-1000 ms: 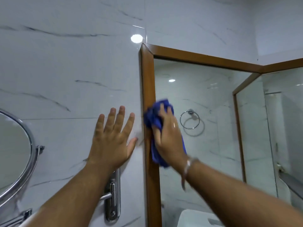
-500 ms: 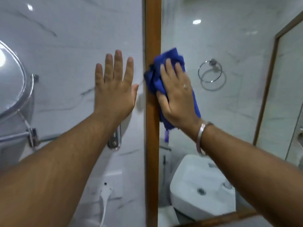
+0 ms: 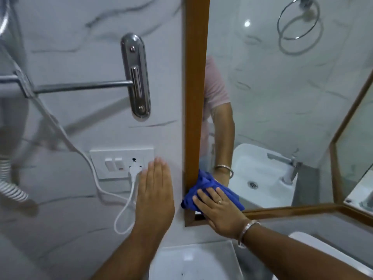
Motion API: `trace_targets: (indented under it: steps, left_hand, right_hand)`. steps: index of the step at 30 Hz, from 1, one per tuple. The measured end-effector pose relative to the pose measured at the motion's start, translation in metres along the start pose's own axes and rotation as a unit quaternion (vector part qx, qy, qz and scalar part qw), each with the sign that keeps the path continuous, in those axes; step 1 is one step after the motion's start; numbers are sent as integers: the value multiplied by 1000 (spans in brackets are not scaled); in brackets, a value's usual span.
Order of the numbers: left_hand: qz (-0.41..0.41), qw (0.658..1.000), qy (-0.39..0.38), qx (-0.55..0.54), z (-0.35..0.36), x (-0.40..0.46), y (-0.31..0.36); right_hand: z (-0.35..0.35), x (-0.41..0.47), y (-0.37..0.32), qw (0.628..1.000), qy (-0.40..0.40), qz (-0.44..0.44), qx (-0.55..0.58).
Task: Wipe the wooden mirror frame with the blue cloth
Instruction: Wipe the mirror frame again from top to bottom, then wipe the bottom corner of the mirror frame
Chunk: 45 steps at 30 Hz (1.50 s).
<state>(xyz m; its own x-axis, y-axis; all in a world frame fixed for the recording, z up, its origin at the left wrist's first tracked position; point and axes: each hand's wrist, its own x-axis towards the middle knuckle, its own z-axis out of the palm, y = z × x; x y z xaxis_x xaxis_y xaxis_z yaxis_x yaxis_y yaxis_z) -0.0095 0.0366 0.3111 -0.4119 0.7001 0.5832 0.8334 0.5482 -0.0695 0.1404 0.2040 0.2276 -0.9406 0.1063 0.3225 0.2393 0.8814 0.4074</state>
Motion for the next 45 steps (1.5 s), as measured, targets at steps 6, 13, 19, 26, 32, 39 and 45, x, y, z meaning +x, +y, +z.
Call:
trace_targets:
  steps: [6,13,19,26,32,39,45]
  left_hand:
    - [21,984,-81,-155,41,-38,9]
    - [-1,978,-90,-191,45,-14,45]
    - [-7,976,-116,-186,51,-16,44]
    - [28,972,-42,-231,45,-54,19]
    - [150,930,-205,-265,59,-69,0]
    - [-64,763,-403,-502,102,-103,-25]
    - [-209,663,-507,-509,136,-165,-19]
  right_hand:
    - [22,-10,20,995,45,-87,-38]
    - [19,-10,24,953,218,198,76]
    - [6,-27,2,887,160,414,128]
    - [-33,-37,-5,944,105,220,223]
    - [-46,-44,-9,900,-122,163,386]
    - [-15,-74,-36,781,-306,258,480]
    - [36,-93,-80,667,-316,437,513]
